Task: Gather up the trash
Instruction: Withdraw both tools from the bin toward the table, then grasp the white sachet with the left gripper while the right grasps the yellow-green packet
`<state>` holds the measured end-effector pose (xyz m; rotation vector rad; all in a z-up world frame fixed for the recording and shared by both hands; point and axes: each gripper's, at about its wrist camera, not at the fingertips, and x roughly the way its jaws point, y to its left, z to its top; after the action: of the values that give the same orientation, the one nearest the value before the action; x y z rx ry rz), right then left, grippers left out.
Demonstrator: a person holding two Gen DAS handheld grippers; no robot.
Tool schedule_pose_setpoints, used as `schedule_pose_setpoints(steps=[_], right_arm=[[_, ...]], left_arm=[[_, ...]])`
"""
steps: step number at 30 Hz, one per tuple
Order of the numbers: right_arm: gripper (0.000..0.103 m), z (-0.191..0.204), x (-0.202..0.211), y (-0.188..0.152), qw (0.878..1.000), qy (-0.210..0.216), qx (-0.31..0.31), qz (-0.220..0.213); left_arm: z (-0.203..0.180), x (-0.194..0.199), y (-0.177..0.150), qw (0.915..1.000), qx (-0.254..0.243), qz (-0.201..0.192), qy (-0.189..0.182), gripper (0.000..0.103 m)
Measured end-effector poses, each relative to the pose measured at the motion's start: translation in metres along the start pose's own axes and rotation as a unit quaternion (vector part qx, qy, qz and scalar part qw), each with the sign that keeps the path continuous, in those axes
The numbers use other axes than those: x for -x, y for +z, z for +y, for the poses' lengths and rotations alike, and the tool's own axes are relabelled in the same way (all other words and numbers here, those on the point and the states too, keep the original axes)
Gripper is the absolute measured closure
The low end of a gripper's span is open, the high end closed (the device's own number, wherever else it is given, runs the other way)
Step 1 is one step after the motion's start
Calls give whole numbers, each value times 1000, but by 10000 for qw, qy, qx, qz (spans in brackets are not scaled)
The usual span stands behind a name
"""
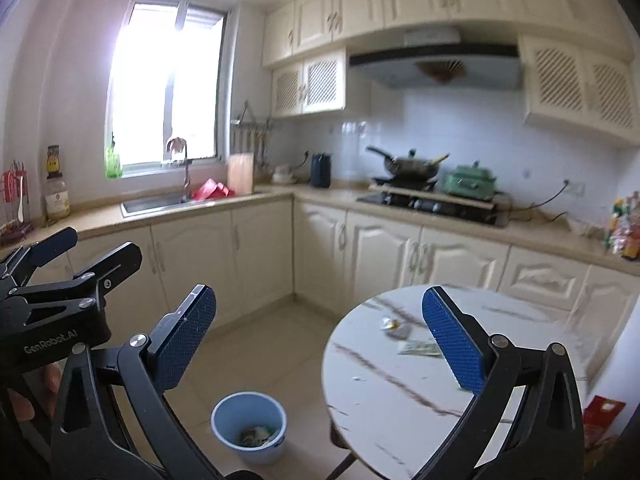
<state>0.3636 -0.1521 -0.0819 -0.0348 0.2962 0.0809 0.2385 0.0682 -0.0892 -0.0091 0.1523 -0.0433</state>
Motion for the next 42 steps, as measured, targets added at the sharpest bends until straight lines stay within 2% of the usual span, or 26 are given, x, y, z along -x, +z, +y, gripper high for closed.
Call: schedule_pose_setpoints(steps=[1,4,6,8,9,13,16,17,18,22,25,28,32,37,42], right_arm=[[0,-2,6,0,10000,-68,-8,-59],[0,-10,31,-1,9993,-329,-43,-191],[0,-20,45,-1,9984,-490,-101,-273],[0,-30,57,-3,9968,-683,-174,-367],[0,-34,63,-3,9961,-769,-205,-393],[0,-54,79,-3,9929,-1074,-300,-425],[0,-69,87,-7,9907,-1224,-402,-432],[0,-75,90,-8,9899,-1278,-440,-432],[0,-80,92,-10,9891,-1324,-478,-437],[0,-109,90,-20,9852,-1556,-634,-338],[0,-135,86,-30,9813,-1735,-805,-193],[0,-166,69,-45,9753,-1960,-1011,148],[0,-209,35,-77,9639,-2164,-1354,756],[0,-240,-25,-111,9551,-1975,-1534,1590],[0,-252,-104,-137,9446,-1508,-1546,2470]], left_arm=[[-19,5,-23,10000,-5,-86,-12,1],[-45,43,-49,9991,130,-324,-259,1],[-65,66,-108,9983,129,-425,-379,1],[-71,81,-128,9974,69,-506,-510,1],[-61,94,-142,9971,34,-488,-578,1],[-52,106,-151,9956,-17,-451,-817,1],[-46,107,-130,9947,-98,-417,-938,1],[-48,106,-132,9943,-148,-407,-975,1],[-50,101,-118,9942,-176,-388,-986,1],[-60,77,-111,9937,-300,-166,-1068,1],[-69,38,-93,9931,-380,103,-1102,1],[-85,6,-89,9910,-484,473,-1151,1],[-107,-47,-87,9835,-555,1096,-1329,1],[-132,-117,-87,9699,-637,1912,-1364,1],[-150,-173,-78,9609,-716,2358,-1266,1]])
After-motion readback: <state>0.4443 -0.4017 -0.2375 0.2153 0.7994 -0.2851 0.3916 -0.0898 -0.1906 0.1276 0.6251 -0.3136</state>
